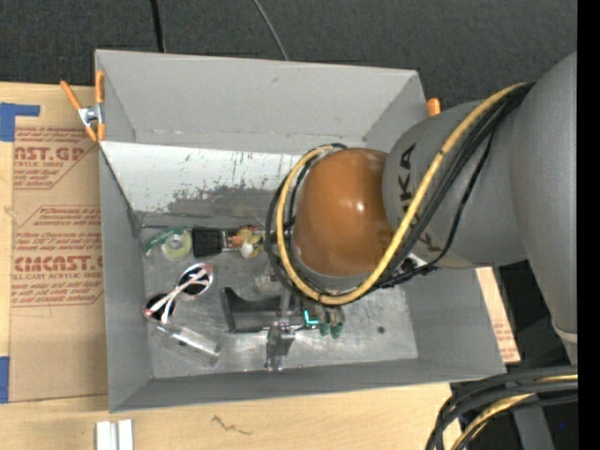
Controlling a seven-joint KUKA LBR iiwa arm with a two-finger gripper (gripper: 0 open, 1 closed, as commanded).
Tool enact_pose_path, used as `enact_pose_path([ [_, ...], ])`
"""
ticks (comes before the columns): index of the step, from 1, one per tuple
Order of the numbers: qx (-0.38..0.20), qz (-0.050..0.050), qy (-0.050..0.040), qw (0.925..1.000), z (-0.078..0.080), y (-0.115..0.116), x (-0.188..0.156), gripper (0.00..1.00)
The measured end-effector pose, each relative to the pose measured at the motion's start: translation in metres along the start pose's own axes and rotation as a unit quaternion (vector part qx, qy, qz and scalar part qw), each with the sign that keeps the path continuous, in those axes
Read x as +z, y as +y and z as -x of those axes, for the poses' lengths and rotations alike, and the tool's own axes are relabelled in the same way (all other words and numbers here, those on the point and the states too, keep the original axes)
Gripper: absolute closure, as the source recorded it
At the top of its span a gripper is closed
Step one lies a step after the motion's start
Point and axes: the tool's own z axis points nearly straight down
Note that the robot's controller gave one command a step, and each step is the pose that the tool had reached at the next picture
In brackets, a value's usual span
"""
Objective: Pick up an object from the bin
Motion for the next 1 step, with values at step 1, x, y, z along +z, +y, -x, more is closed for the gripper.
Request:
enact_pose_path([
  [1, 0.001, 0.001, -0.0037, 1.0000, 0.0020, -0.0004, -0.0033, 0.00],
])
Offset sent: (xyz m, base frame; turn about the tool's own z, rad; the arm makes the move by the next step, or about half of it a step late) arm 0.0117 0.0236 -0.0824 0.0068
